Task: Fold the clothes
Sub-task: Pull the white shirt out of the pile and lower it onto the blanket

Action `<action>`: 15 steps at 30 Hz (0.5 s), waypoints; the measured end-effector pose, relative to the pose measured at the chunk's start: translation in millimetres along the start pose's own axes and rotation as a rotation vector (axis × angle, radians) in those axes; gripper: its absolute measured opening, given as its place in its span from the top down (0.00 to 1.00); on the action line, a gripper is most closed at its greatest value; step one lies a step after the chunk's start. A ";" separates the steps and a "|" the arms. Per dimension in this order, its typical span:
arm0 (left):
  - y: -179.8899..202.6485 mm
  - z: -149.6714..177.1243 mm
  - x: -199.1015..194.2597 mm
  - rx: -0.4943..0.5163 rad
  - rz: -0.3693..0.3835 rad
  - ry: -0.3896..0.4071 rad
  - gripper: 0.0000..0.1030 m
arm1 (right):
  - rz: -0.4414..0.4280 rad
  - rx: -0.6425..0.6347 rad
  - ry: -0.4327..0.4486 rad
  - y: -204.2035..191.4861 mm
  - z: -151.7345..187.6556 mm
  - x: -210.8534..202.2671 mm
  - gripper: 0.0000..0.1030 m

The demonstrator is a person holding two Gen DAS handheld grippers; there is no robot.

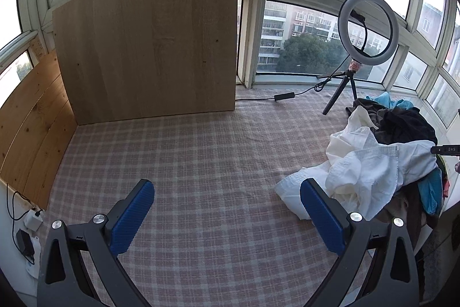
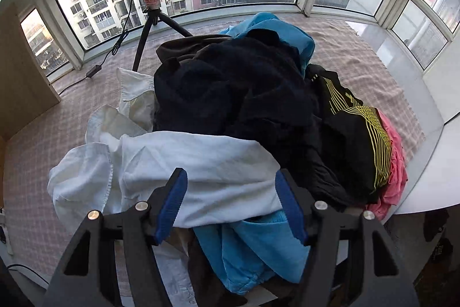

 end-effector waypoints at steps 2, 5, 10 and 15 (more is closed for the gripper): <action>7.0 -0.8 -1.2 0.023 0.001 0.002 0.01 | 0.016 -0.052 0.011 -6.5 -2.7 16.2 0.40; 11.1 -0.4 -2.2 0.034 0.001 0.001 0.01 | -0.045 -0.014 0.035 -2.2 -2.9 16.4 0.77; 7.2 4.2 2.9 0.026 -0.004 -0.019 0.01 | -0.094 0.088 0.101 15.9 -2.5 -13.2 0.86; 5.8 6.8 7.0 0.014 0.006 -0.030 0.01 | -0.090 0.134 0.179 29.3 1.6 -63.8 0.94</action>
Point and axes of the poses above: each gripper's, at about its wrist camera, not at the fingertips, and x roughly the way its jaws point, y to its right, z to its underside, the point moved 5 cm from there along x, roughly the way its jaws point, and after that the axes turned 1 degree about x, right-handed, at the moved point
